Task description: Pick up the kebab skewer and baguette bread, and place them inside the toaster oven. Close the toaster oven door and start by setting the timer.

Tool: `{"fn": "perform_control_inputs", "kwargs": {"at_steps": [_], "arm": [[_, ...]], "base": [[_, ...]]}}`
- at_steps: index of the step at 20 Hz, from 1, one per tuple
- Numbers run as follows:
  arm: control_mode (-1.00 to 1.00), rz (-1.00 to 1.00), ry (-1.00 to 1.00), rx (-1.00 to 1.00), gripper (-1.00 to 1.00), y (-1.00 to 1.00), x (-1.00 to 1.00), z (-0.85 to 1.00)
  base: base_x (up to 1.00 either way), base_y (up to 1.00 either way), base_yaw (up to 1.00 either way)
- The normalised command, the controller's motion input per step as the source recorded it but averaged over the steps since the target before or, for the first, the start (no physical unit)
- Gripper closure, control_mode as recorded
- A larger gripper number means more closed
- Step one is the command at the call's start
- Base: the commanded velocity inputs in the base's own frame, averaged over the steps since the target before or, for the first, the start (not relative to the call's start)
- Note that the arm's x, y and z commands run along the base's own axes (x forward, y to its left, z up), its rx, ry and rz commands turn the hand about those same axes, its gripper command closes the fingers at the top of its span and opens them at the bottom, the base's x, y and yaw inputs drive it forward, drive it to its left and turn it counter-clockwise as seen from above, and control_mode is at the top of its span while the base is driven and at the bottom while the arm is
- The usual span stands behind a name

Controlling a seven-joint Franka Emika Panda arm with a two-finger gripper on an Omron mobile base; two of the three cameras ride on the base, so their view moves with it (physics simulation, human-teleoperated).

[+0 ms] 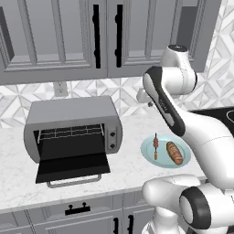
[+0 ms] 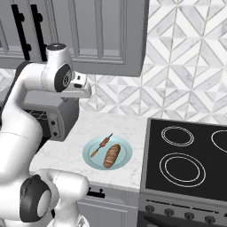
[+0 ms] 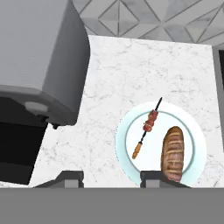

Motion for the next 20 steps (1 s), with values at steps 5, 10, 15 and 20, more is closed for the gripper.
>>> {"fn": "perform_control_inputs", "kwargs": {"at_steps": [5, 10, 15, 20], "arm": [[-1.00, -0.01, -0.02, 0.00, -1.00, 0.46, -0.14, -0.13], [-1.00, -0.04, -0.20, -0.08, -1.00, 1.00, -0.10, -0.29], [-1.00, -0.03, -0.30, -0.07, -1.00, 1.00, 0.00, -0.37], [-1.00, -0.20, -0.33, 0.00, -1.00, 1.00, 0.00, -0.43]], "base": [[0.00, 0.00, 0.00], [0.00, 0.00, 0.00], [0.00, 0.00, 0.00], [0.00, 0.00, 0.00]]}}
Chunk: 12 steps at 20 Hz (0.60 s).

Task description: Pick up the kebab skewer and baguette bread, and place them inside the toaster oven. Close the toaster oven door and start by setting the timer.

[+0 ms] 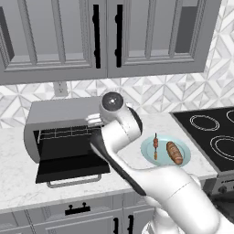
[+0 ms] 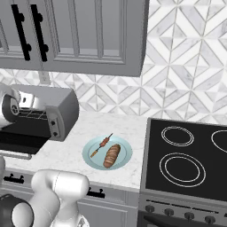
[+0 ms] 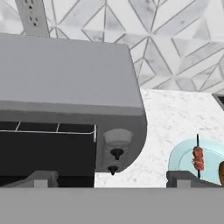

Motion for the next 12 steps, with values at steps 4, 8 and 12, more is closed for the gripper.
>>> {"fn": "perform_control_inputs", "kwargs": {"at_steps": [4, 8, 12], "arm": [[-1.00, -0.24, -0.24, 0.00, -1.00, 0.85, 0.00, -0.23], [-1.00, -0.02, -0.21, -0.01, -1.00, 0.57, 0.00, -0.30], [-1.00, 0.00, -0.06, 0.01, -1.00, 0.44, 0.00, -0.37]], "base": [[0.00, 0.00, 0.00], [0.00, 0.00, 0.00], [0.00, 0.00, 0.00]]}}
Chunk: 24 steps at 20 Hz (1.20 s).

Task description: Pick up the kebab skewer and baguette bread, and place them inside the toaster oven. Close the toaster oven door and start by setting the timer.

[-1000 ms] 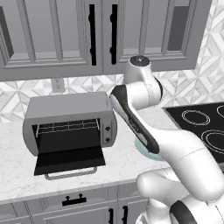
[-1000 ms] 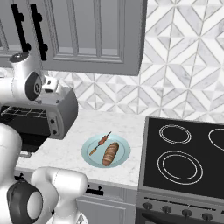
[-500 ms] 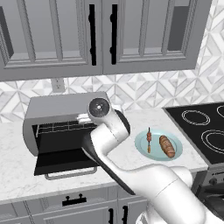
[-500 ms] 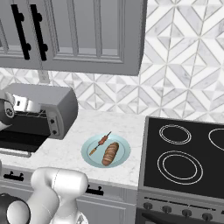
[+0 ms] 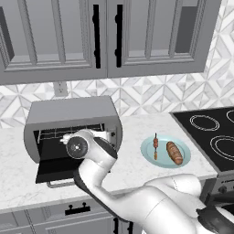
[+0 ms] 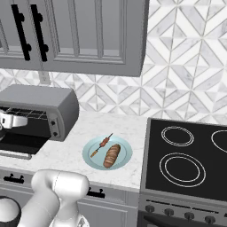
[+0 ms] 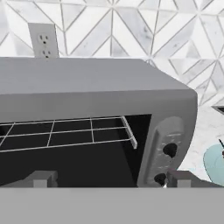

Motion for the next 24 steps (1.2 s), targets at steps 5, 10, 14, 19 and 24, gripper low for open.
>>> {"fn": "perform_control_inputs", "kwargs": {"at_steps": [5, 10, 14, 19, 24], "arm": [[-1.00, -0.01, -0.11, 0.00, -1.00, 0.24, 0.34, -0.39], [-1.00, 0.00, -0.12, -0.02, -1.00, 0.23, 0.26, -0.26], [-1.00, 0.01, -0.10, -0.02, -1.00, 0.28, 0.25, -0.12], [-1.00, 0.05, -0.05, 0.00, -1.00, 0.11, 0.36, 0.00], [-1.00, 0.01, 0.00, 0.00, -1.00, 0.08, 0.52, -0.29]], "base": [[0.00, 0.00, 0.00], [0.00, 0.00, 0.00], [0.00, 0.00, 0.00], [0.00, 0.00, 0.00], [0.00, 0.00, 0.00]]}}
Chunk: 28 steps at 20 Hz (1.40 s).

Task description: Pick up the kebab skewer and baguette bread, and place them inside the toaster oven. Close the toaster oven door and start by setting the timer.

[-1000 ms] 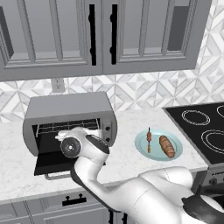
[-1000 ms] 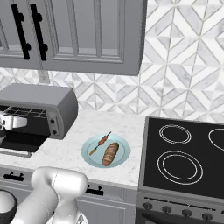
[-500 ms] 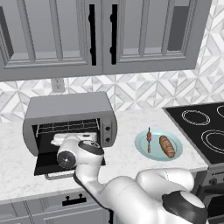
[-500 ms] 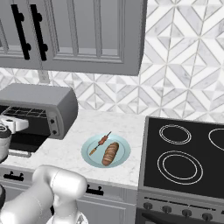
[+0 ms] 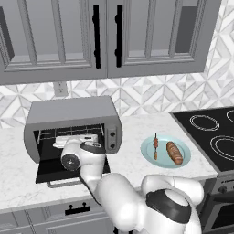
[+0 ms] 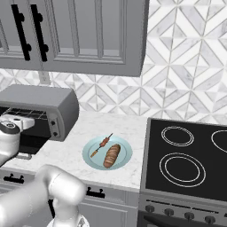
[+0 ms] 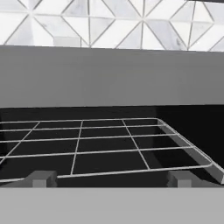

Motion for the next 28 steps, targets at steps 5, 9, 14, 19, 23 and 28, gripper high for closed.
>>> {"fn": "perform_control_inputs", "kwargs": {"at_steps": [5, 9, 14, 19, 23, 28], "arm": [[-1.00, 0.00, -0.01, 0.00, -1.00, 0.27, 0.49, -0.08], [-1.00, 0.00, 0.00, 0.00, -1.00, 0.39, 0.31, -0.27], [-1.00, 0.00, 0.00, 0.00, -1.00, 0.23, 0.33, -0.12], [-1.00, 0.00, 0.00, 0.00, -1.00, 0.10, 0.10, -0.31], [-1.00, 0.00, 0.00, 0.00, -1.00, 0.08, 0.00, -0.44], [-1.00, 0.00, 0.00, 0.00, -1.00, 0.03, 0.00, -0.50]], "base": [[0.00, 0.00, 0.00], [0.00, 0.00, 0.00], [0.00, 0.00, 0.00], [0.00, 0.00, 0.00], [0.00, 0.00, 0.00], [0.00, 0.00, 0.00]]}}
